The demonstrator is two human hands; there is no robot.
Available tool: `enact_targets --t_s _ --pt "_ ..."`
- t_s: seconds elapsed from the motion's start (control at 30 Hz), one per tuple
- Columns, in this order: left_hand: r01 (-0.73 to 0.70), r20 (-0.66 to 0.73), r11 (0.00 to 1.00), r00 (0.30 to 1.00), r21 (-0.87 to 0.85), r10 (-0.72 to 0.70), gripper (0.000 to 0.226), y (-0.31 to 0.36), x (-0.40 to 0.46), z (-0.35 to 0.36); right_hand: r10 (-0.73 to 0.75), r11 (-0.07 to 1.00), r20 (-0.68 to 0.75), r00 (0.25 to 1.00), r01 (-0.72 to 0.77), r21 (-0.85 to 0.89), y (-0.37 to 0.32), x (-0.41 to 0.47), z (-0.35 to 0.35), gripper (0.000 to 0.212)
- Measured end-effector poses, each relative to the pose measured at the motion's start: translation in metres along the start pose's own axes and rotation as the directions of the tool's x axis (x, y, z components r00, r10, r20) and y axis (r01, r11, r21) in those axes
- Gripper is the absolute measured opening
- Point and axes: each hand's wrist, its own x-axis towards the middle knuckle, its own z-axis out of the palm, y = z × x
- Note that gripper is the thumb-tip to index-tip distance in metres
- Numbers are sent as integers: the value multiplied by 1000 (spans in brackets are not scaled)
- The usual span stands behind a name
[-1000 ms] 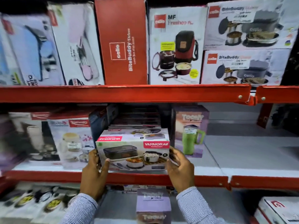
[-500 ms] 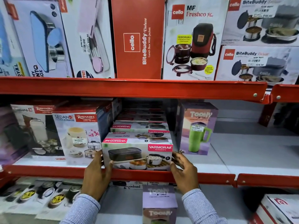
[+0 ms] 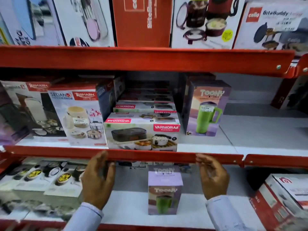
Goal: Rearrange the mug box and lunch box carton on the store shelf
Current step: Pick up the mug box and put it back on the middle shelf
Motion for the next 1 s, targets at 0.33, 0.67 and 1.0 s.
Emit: enact_targets --t_s 0.33,0.67,1.0 --pt "578 707 812 540 83 -457 92 -33 -83 121 477 876 571 668 -314 -365 92 -65 11 72" --pt "267 524 962 828 -58 -198 46 15 -97 58 309 945 493 813 -321 -63 35 -72 -23 47" --pt "134 413 974 909 -181 -48 73 79 -105 12 51 995 393 918 -79 55 -28 -71 -61 44"
